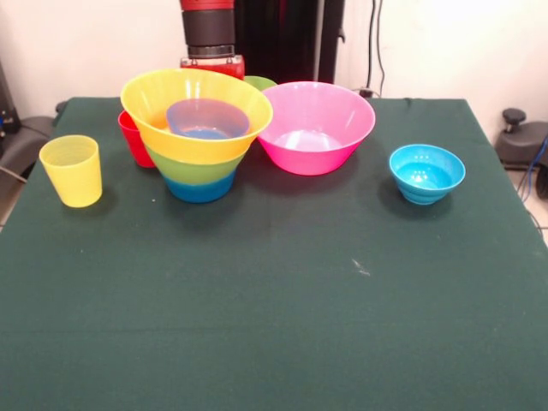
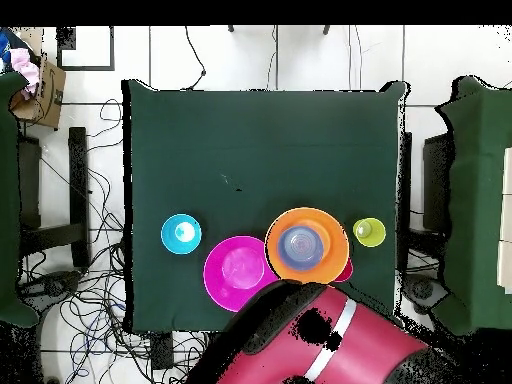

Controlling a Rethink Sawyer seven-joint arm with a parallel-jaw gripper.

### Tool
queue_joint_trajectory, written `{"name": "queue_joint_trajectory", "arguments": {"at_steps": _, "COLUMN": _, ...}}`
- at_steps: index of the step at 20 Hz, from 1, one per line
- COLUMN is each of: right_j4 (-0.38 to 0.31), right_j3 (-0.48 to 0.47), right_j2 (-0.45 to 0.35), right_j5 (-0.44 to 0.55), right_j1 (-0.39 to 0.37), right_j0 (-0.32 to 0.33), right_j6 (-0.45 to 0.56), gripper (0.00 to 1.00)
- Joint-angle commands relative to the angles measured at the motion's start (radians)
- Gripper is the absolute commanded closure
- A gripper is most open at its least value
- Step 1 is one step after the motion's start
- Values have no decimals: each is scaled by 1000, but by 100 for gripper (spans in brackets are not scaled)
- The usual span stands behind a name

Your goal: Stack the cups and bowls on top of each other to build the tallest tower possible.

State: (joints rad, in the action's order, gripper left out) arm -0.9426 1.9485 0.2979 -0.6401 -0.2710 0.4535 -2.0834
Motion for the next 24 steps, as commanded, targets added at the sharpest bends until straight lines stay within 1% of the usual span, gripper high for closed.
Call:
{"name": "queue_joint_trajectory", "arguments": {"at_steps": 1, "right_j4": 50, "right_j3": -449, "right_j2": -259, "right_j5": 288, "right_j1": 123, "right_j0": 4, "right_j6": -71, "gripper": 0}}
{"name": "queue_joint_trajectory", "arguments": {"at_steps": 15, "right_j4": 27, "right_j3": -462, "right_j2": -281, "right_j5": 317, "right_j1": 119, "right_j0": 8, "right_j6": -75, "gripper": 0}}
{"name": "queue_joint_trajectory", "arguments": {"at_steps": 18, "right_j4": 35, "right_j3": -460, "right_j2": -275, "right_j5": 314, "right_j1": 120, "right_j0": 5, "right_j6": -72, "gripper": 0}}
{"name": "queue_joint_trajectory", "arguments": {"at_steps": 21, "right_j4": 70, "right_j3": -452, "right_j2": -251, "right_j5": 301, "right_j1": 124, "right_j0": -8, "right_j6": -69, "gripper": 0}}
{"name": "queue_joint_trajectory", "arguments": {"at_steps": 24, "right_j4": 83, "right_j3": -448, "right_j2": -243, "right_j5": 297, "right_j1": 126, "right_j0": -12, "right_j6": -70, "gripper": 0}}
